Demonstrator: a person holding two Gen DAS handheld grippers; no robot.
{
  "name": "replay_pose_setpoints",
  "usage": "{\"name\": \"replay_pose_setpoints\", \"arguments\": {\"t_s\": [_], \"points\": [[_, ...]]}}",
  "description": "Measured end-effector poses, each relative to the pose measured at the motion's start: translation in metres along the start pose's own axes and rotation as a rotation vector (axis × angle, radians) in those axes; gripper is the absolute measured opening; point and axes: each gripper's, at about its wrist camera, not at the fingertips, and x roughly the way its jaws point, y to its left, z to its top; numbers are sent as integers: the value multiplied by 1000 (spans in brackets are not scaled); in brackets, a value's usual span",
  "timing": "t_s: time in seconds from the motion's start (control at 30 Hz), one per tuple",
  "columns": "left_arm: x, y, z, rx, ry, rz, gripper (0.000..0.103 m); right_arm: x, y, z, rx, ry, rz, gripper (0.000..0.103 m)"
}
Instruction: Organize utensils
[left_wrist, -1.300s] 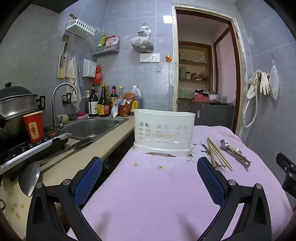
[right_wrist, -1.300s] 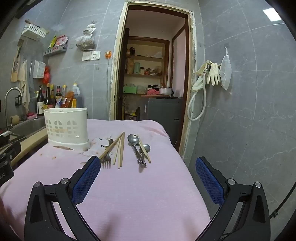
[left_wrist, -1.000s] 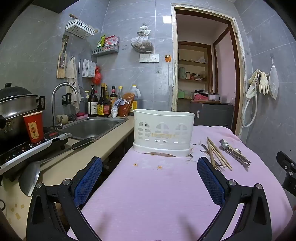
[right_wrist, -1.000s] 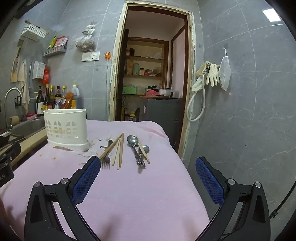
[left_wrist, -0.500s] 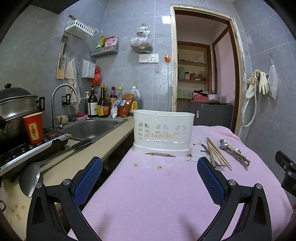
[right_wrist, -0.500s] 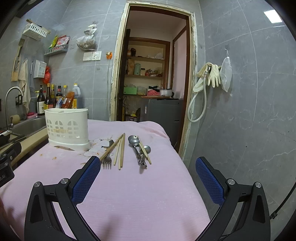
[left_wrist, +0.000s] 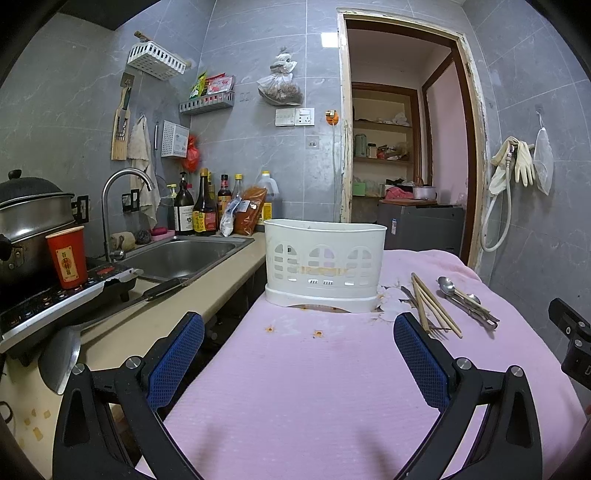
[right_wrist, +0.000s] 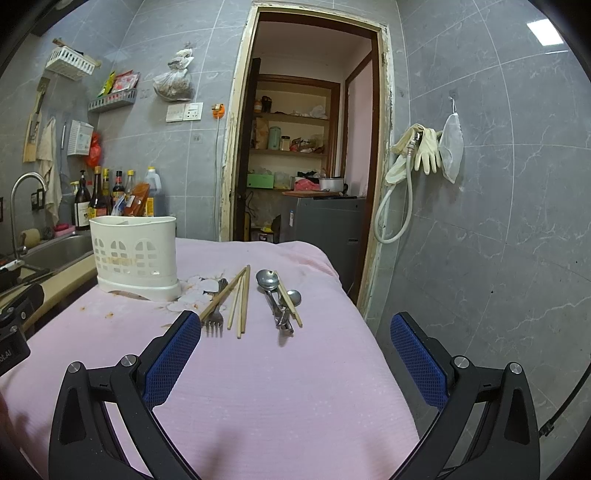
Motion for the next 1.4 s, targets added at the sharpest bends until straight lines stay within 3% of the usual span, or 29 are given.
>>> {"name": "replay_pose_setpoints", "arguments": {"t_s": [1.4], "points": [[0, 0, -1, 3, -3, 0, 101, -2, 5, -3, -4, 1, 3, 103]]}}
